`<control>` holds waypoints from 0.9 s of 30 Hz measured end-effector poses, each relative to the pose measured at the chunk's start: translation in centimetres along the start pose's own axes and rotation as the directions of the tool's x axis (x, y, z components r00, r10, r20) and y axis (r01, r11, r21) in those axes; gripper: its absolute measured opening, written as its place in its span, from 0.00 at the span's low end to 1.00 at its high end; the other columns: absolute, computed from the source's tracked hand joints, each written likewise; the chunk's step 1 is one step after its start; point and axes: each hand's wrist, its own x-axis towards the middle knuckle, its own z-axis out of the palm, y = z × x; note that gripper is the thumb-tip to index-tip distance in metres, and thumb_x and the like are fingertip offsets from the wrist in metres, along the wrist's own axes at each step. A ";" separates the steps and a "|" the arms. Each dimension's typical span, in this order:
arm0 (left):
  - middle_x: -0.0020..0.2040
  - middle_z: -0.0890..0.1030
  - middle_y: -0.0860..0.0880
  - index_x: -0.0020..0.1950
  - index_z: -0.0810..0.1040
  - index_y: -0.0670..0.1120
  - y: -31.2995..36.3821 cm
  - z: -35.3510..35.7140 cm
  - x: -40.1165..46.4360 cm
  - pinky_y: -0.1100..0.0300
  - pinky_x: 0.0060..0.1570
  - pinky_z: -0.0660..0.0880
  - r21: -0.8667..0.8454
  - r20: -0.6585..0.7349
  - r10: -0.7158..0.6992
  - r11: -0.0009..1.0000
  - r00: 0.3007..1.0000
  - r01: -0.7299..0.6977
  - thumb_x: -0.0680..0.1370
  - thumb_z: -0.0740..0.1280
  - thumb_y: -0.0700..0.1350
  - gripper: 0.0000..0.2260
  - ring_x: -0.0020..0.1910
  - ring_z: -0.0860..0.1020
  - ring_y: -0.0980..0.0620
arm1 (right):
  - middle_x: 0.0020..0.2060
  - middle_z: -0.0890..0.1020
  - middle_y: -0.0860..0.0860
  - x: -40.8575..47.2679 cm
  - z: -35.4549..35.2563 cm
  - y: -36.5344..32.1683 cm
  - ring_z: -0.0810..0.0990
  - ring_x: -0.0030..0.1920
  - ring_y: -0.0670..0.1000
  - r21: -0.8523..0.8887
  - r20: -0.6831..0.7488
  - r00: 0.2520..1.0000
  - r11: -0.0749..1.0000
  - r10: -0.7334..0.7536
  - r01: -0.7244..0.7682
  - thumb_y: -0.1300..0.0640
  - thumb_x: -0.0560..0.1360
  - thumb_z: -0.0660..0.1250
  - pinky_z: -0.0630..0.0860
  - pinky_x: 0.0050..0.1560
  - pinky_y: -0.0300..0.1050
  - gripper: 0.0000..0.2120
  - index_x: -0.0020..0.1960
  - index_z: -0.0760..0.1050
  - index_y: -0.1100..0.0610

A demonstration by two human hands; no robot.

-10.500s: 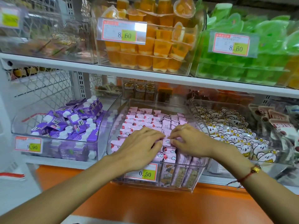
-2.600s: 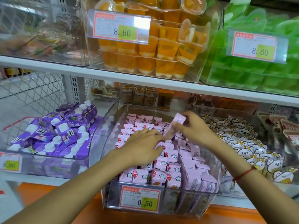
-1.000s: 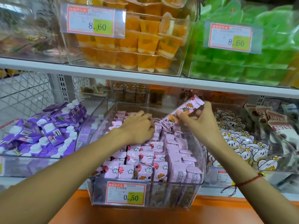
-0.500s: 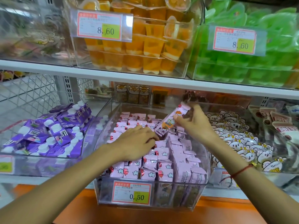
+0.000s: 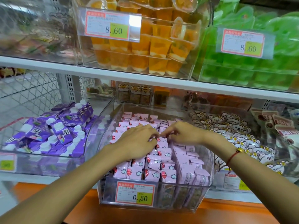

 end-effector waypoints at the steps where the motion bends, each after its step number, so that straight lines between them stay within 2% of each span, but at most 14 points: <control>1: 0.63 0.72 0.52 0.65 0.71 0.53 0.1 0.0 0.1 0.56 0.53 0.67 0.002 -0.011 -0.003 1.000 1.000 0.003 0.80 0.57 0.49 0.14 0.62 0.68 0.51 | 0.63 0.78 0.51 -0.2 -0.1 0.1 0.74 0.62 0.46 0.006 0.036 0.999 1.000 -0.011 0.011 0.68 0.76 0.57 0.66 0.58 0.33 0.21 0.65 0.75 0.55; 3: 0.65 0.70 0.53 0.68 0.68 0.51 0.3 0.2 0.5 0.56 0.54 0.65 0.032 -0.002 0.011 0.999 1.000 -0.011 0.80 0.56 0.50 0.16 0.64 0.66 0.51 | 0.62 0.78 0.51 -0.3 -0.3 0.3 0.75 0.60 0.47 -0.009 0.085 0.996 0.999 -0.031 0.032 0.69 0.76 0.57 0.69 0.57 0.34 0.22 0.67 0.73 0.55; 5: 0.67 0.71 0.53 0.70 0.67 0.52 0.4 0.4 0.7 0.54 0.56 0.67 0.056 0.033 0.020 0.998 0.999 -0.022 0.81 0.53 0.50 0.17 0.64 0.65 0.51 | 0.58 0.80 0.50 -0.1 -0.7 0.4 0.76 0.54 0.46 -0.008 0.068 0.997 1.000 -0.026 0.027 0.67 0.76 0.58 0.71 0.57 0.38 0.19 0.63 0.76 0.55; 7: 0.68 0.71 0.53 0.71 0.67 0.53 0.3 0.6 0.8 0.53 0.59 0.66 0.055 0.047 0.019 0.998 0.999 -0.022 0.81 0.52 0.50 0.18 0.66 0.65 0.51 | 0.51 0.82 0.49 0.5 -0.9 0.8 0.77 0.50 0.45 0.049 -0.051 0.998 0.998 0.030 -0.027 0.65 0.76 0.61 0.73 0.55 0.40 0.14 0.55 0.81 0.54; 9: 0.69 0.71 0.54 0.70 0.68 0.53 0.3 0.7 0.7 0.54 0.60 0.64 0.053 0.045 0.020 0.998 0.999 -0.023 0.81 0.51 0.50 0.18 0.67 0.64 0.51 | 0.46 0.82 0.48 1.5 -0.8 1.1 0.79 0.48 0.49 0.075 -0.196 0.976 0.993 0.100 -0.087 0.63 0.75 0.64 0.75 0.51 0.42 0.10 0.48 0.81 0.53; 11: 0.69 0.70 0.54 0.70 0.67 0.53 0.2 0.7 0.5 0.54 0.62 0.63 0.050 0.045 0.023 0.998 0.999 -0.026 0.82 0.51 0.51 0.18 0.67 0.64 0.52 | 0.52 0.81 0.50 2.7 -0.4 1.2 0.79 0.53 0.52 -0.031 -0.252 0.956 0.987 0.146 -0.159 0.59 0.74 0.66 0.75 0.54 0.46 0.10 0.54 0.79 0.52; 13: 0.69 0.70 0.54 0.71 0.67 0.53 0.2 0.7 0.4 0.53 0.63 0.63 0.047 0.050 0.023 0.999 0.998 -0.026 0.82 0.51 0.51 0.18 0.67 0.64 0.52 | 0.58 0.79 0.49 3.7 0.2 1.2 0.78 0.57 0.53 -0.127 -0.222 0.958 0.969 0.180 -0.211 0.53 0.74 0.70 0.75 0.58 0.48 0.16 0.61 0.76 0.50; 18: 0.70 0.69 0.53 0.71 0.66 0.54 -0.1 0.8 0.4 0.51 0.65 0.63 0.026 0.068 0.017 0.999 0.998 -0.019 0.82 0.50 0.51 0.18 0.68 0.63 0.52 | 0.52 0.80 0.48 4.7 0.5 1.4 0.76 0.51 0.50 -0.199 -0.278 0.943 0.949 0.184 -0.244 0.48 0.69 0.73 0.74 0.51 0.45 0.11 0.49 0.76 0.47; 22: 0.70 0.69 0.53 0.71 0.66 0.54 -0.3 0.9 0.4 0.51 0.66 0.63 0.024 0.076 0.007 1.000 0.997 -0.009 0.82 0.51 0.51 0.18 0.68 0.63 0.51 | 0.54 0.78 0.51 4.9 0.8 1.6 0.75 0.53 0.53 -0.247 -0.259 0.949 0.938 0.177 -0.243 0.47 0.71 0.72 0.70 0.48 0.44 0.18 0.57 0.74 0.52; 25: 0.71 0.68 0.53 0.72 0.64 0.54 -0.3 0.9 0.3 0.51 0.66 0.62 0.017 0.080 -0.002 1.000 0.997 0.001 0.82 0.51 0.52 0.19 0.69 0.63 0.51 | 0.52 0.79 0.52 5.0 0.4 1.5 0.75 0.49 0.52 -0.240 -0.232 0.952 0.937 0.197 -0.252 0.48 0.71 0.71 0.71 0.47 0.44 0.17 0.55 0.74 0.54; 27: 0.71 0.68 0.52 0.74 0.62 0.53 -0.3 0.8 0.2 0.52 0.65 0.62 0.016 0.076 -0.002 1.000 0.997 0.001 0.82 0.51 0.52 0.20 0.69 0.63 0.51 | 0.50 0.78 0.52 4.8 -0.1 1.4 0.75 0.49 0.52 -0.175 -0.216 0.956 0.956 0.198 -0.238 0.49 0.72 0.71 0.73 0.48 0.45 0.16 0.54 0.73 0.56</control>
